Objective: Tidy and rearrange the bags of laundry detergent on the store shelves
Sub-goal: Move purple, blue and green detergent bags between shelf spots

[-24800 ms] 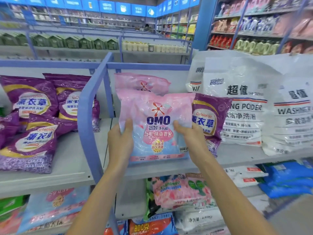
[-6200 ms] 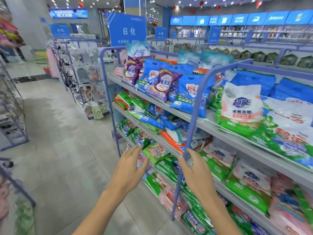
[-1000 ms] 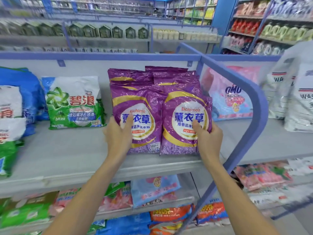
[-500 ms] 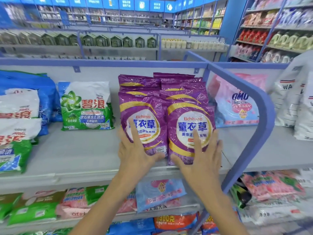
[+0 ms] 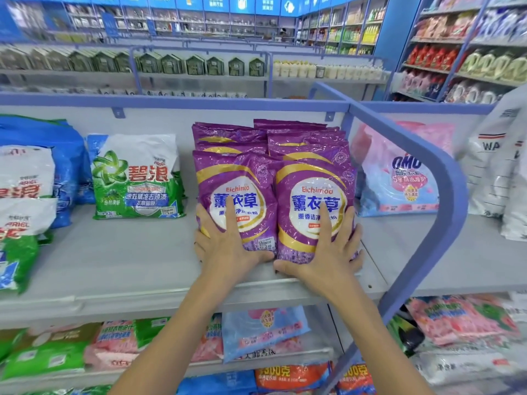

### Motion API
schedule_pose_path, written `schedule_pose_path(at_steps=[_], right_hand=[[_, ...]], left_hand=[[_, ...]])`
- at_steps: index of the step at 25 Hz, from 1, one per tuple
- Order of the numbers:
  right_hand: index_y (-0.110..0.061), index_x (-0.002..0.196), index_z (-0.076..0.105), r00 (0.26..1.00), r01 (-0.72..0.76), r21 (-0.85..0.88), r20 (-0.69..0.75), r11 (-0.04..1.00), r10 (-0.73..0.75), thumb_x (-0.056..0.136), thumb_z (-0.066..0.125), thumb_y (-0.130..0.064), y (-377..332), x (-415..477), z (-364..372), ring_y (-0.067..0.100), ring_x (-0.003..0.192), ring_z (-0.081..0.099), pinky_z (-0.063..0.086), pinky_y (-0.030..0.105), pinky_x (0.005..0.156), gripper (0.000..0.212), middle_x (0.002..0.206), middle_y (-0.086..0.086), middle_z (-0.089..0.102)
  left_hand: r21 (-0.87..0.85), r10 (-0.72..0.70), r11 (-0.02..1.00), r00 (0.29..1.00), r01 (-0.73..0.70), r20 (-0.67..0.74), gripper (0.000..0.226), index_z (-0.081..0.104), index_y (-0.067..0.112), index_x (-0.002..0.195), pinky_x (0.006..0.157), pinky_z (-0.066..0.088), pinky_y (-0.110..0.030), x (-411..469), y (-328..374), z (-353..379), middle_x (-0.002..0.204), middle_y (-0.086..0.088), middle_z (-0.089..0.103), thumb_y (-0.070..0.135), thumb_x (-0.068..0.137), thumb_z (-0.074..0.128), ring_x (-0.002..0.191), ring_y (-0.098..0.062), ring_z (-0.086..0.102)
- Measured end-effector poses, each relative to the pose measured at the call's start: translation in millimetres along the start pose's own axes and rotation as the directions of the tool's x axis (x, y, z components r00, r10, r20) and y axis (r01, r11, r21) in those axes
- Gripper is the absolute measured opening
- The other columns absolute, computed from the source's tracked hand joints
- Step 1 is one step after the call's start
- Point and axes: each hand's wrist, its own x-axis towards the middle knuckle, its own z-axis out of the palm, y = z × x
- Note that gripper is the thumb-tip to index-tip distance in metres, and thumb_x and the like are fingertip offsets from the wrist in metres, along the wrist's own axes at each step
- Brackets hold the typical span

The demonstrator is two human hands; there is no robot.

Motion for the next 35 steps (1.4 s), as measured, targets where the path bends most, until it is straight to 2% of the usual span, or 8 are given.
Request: schedule_pose_path(at_steps=[5, 11, 15, 19, 25, 28, 31, 35], right_hand=[[-0.044, 0.152, -0.026, 1.0, 0.002, 0.015, 0.019, 1.0, -0.003, 0.05, 0.077, -0.084, -2.3, 8.7, -1.8, 0.038, 0.15, -0.026, -0.001, 0.067, 0.118, 0.15, 0.158, -0.001, -0.043], [-0.04, 0.156, -0.019, 0.995, 0.057, 0.0, -0.086, 0.998, -0.057, 0.054, 0.07, -0.087, 4.9, -6.9, 0.5, 0.04, 0.152, -0.021, 0.003, 0.065, 0.12, 0.144, 0.163, 0.004, -0.034], [-0.032, 0.16, -0.011, 0.978, 0.105, -0.081, -0.174, 0.991, -0.117, 0.072, 0.059, -0.085, 8.0, -24.3, 7.0, 0.037, 0.154, -0.016, 0.003, 0.058, 0.122, 0.125, 0.167, 0.008, -0.023], [-0.024, 0.163, 0.008, 0.967, 0.176, -0.046, -0.178, 0.983, -0.181, 0.092, 0.056, -0.064, 6.4, -48.2, 3.9, 0.034, 0.156, -0.005, 0.007, 0.052, 0.125, 0.094, 0.17, 0.009, -0.006], [-0.015, 0.158, 0.029, 0.953, 0.286, 0.011, -0.113, 0.958, -0.283, 0.101, 0.049, -0.051, -13.9, -99.4, 8.7, 0.023, 0.155, 0.017, 0.013, 0.042, 0.126, 0.07, 0.166, 0.005, 0.028], [-0.017, 0.157, 0.034, 0.956, 0.283, -0.014, -0.081, 0.959, -0.283, 0.1, 0.045, -0.057, -31.7, -130.3, 24.8, 0.023, 0.154, 0.02, 0.011, 0.044, 0.127, 0.07, 0.165, 0.004, 0.03], [-0.017, 0.155, 0.037, 0.944, 0.329, 0.029, -0.013, 0.944, -0.329, 0.099, 0.047, -0.057, -62.1, -157.7, 46.2, 0.023, 0.153, 0.022, 0.018, 0.042, 0.126, 0.069, 0.164, 0.004, 0.033], [-0.02, 0.154, 0.039, 0.902, 0.429, -0.027, 0.073, 0.903, -0.426, 0.098, 0.044, -0.063, -117.7, -191.2, 87.5, 0.021, 0.152, 0.025, 0.018, 0.039, 0.125, 0.071, 0.163, 0.002, 0.035]], left_hand=[[-0.034, 0.006, 0.999, 0.999, -0.007, -0.034, 0.139, -0.015, 0.046, 0.156, 0.12, 0.014, -0.054, 5.6, 3.0, 4.3, 0.162, -0.01, -0.033, 0.068, 0.061, 0.084, 0.148, -0.046, 0.004], [-0.02, 0.037, 0.999, 0.996, -0.039, -0.077, 0.132, -0.006, 0.046, 0.158, 0.119, 0.018, -0.054, -12.4, -7.4, -3.9, 0.166, -0.014, -0.019, 0.066, 0.064, 0.084, 0.148, -0.045, 0.015], [-0.018, 0.061, 0.998, 0.993, -0.063, -0.097, 0.112, 0.003, 0.039, 0.161, 0.119, 0.022, -0.056, -28.2, -18.7, -12.2, 0.167, -0.018, -0.004, 0.055, 0.079, 0.078, 0.149, -0.044, 0.014], [0.003, 0.156, 0.988, 0.979, -0.157, -0.13, 0.079, 0.025, 0.027, 0.159, 0.118, 0.027, -0.053, -56.9, -33.3, -23.0, 0.165, -0.018, 0.018, 0.045, 0.094, 0.065, 0.148, -0.041, 0.018], [0.066, 0.201, 0.979, 0.961, -0.192, -0.192, 0.061, 0.037, 0.021, 0.156, 0.124, 0.013, -0.047, -114.1, -66.1, -44.7, 0.164, -0.016, 0.029, 0.046, 0.102, 0.051, 0.154, -0.034, 0.012], [0.097, 0.173, 0.983, 0.964, -0.156, -0.203, 0.062, 0.037, 0.023, 0.156, 0.125, 0.016, -0.047, -139.2, -98.0, -61.8, 0.165, -0.014, 0.027, 0.048, 0.101, 0.051, 0.156, -0.032, 0.009], [0.1, 0.087, 0.993, 0.971, -0.066, -0.222, 0.062, 0.036, 0.025, 0.156, 0.125, 0.02, -0.048, -162.0, -140.3, -83.3, 0.166, -0.01, 0.027, 0.051, 0.101, 0.049, 0.156, -0.03, 0.01], [0.115, -0.015, 0.992, 0.964, 0.047, -0.264, 0.06, 0.038, 0.019, 0.155, 0.126, 0.015, -0.043, -185.0, -200.8, -114.5, 0.162, -0.014, 0.034, 0.048, 0.103, 0.048, 0.154, -0.031, 0.019]])
